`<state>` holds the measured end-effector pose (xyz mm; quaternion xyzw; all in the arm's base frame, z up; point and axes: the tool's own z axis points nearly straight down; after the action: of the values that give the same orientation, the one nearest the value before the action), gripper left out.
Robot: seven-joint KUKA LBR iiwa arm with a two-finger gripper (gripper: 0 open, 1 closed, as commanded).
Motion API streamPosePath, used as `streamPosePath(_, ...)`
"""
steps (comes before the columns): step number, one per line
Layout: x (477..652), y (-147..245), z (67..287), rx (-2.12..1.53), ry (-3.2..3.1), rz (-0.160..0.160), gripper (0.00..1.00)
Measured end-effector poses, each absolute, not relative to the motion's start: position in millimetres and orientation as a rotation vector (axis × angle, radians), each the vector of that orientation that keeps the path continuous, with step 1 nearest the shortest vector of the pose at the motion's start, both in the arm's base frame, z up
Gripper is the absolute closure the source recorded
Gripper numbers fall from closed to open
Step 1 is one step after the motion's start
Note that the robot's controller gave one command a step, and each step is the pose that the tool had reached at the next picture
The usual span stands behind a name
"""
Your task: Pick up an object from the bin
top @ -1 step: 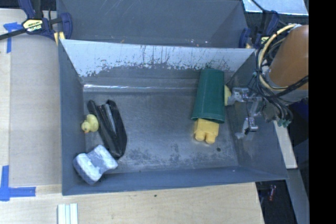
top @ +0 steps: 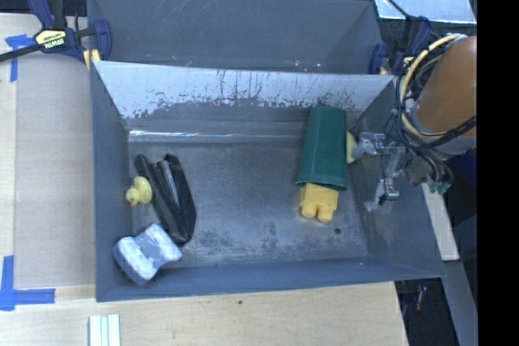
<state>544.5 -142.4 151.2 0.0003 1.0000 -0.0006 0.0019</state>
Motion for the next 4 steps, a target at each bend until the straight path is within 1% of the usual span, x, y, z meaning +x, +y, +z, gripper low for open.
streamPosePath(1,541.3,-130,98,0.247,3.121,-0.003,0.0)
streamPosePath(2,534.7,-126,74,0.287,3.122,-0.003,0.0)
streamPosePath(3,506.3,-77,97,0.174,3.135,-0.001,0.0)
streamPosePath(4,490.8,-76,73,0.228,3.127,-0.005,0.0)
